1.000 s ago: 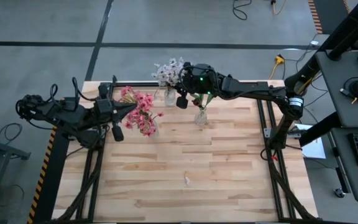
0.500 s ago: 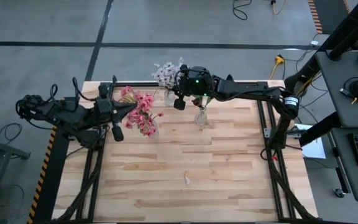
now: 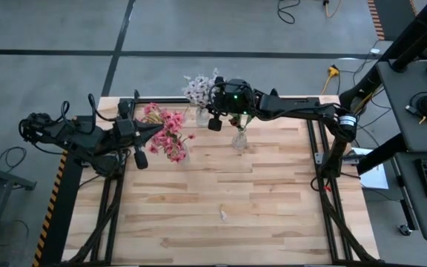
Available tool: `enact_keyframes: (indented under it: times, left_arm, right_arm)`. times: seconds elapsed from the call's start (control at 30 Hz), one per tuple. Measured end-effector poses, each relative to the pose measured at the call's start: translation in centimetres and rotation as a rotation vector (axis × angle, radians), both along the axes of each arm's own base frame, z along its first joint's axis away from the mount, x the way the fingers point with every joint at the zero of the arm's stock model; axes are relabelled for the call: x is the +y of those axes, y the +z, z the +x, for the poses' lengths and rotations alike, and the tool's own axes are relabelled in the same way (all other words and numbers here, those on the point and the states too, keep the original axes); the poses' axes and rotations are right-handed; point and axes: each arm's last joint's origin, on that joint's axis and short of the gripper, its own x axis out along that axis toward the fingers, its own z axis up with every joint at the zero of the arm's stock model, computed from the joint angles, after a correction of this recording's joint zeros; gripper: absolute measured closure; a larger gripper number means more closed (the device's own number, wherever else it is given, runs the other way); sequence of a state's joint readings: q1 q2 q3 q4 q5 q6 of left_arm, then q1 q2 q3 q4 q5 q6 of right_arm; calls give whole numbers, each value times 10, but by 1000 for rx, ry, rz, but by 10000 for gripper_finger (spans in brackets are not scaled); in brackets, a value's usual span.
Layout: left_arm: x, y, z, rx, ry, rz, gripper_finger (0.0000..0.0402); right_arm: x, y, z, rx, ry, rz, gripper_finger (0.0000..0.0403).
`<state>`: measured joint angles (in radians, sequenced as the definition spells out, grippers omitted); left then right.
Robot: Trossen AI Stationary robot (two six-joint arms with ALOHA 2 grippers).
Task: Sort flowers into vase by color
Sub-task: Put the white flower into the top transparent vase
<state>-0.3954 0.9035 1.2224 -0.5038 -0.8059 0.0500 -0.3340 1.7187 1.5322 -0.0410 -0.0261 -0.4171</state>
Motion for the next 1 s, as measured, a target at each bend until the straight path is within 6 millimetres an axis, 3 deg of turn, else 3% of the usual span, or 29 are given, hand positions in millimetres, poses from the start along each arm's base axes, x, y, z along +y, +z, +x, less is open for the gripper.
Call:
enact_keyframes:
  times: [1.0]
  left_arm:
    - [0, 0, 0, 0, -1, 4, 402]
  right_arm:
    - [0, 3, 1, -26, 4, -28, 385]
